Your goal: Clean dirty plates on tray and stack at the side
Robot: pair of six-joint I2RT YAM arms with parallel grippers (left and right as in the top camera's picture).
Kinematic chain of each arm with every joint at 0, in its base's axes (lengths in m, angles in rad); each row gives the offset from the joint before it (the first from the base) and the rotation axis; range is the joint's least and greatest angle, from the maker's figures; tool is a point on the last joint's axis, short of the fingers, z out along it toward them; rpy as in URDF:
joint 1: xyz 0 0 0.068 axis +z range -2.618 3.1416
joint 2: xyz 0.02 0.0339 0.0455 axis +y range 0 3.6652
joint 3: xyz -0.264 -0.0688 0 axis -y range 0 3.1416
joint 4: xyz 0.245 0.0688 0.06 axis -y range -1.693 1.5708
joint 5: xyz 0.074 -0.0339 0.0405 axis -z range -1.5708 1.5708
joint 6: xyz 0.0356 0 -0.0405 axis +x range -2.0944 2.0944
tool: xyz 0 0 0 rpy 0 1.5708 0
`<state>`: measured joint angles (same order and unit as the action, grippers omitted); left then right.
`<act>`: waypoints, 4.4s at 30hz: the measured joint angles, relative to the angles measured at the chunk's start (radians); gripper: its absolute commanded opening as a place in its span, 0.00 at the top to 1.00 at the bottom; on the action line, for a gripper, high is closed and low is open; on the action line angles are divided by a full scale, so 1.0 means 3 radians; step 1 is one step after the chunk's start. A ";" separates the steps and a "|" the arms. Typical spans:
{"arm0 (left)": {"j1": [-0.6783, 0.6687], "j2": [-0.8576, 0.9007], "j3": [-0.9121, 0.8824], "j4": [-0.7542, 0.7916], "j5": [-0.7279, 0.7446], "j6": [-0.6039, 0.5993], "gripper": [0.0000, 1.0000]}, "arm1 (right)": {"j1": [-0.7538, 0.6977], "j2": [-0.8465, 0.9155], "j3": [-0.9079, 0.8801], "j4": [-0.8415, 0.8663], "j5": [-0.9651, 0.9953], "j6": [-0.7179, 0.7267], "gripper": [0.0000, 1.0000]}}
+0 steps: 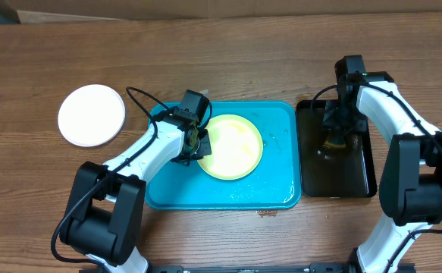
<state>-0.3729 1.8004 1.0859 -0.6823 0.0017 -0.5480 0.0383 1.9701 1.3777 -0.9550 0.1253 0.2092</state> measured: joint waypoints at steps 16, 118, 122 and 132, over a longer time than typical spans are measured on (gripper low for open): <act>0.0000 0.0001 0.0000 -0.0001 0.0001 0.0003 0.75 | -0.0062 -0.0001 0.0196 -0.0017 0.0032 -0.0001 0.30; -0.2036 0.0034 0.1826 0.0436 -0.2201 0.1610 0.96 | -0.1469 -0.0088 0.0993 0.0131 -0.0244 -0.0001 0.00; -0.2252 0.0034 0.1826 0.0735 -0.2501 0.1946 0.96 | -0.1495 -0.0086 0.0993 0.0131 -0.0249 -0.0001 0.00; -0.2674 0.0037 0.1832 0.1601 -0.3176 0.3197 0.96 | -0.1479 -0.0088 0.0993 0.0131 -0.0258 -0.0003 0.00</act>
<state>-1.1751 1.8114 1.6356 -0.2020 -0.9512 0.4110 -0.4053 1.9438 1.6756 -0.9157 0.0479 0.2085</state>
